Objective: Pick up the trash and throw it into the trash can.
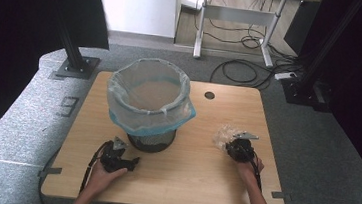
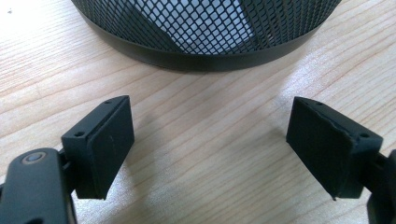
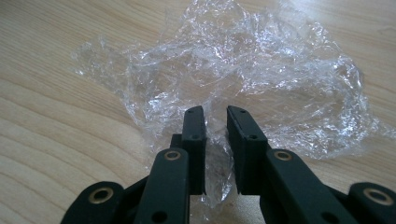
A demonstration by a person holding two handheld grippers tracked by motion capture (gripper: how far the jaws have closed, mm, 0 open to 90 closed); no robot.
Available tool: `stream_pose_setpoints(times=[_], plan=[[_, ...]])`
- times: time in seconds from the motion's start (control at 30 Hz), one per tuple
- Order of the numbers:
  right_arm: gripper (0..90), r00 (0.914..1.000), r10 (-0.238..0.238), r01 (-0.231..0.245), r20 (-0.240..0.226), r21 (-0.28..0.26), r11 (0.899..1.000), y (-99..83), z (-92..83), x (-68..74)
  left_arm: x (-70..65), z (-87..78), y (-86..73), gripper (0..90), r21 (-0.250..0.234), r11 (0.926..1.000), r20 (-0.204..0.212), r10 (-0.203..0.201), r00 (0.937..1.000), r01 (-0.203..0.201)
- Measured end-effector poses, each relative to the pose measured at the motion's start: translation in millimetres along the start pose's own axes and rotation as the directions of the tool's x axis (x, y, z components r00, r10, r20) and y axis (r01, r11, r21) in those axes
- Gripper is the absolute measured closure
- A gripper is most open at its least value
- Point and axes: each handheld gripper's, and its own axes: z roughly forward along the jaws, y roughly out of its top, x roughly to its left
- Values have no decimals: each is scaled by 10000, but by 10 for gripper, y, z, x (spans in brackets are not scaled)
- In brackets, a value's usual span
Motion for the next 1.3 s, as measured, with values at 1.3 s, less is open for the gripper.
stream_pose_setpoints(times=[1.3], plan=[[788,9983,-10,-124,-581,-2285,9735,320,-675,232,0,-1,0,149,12,10000,1,5,10000,-5]])
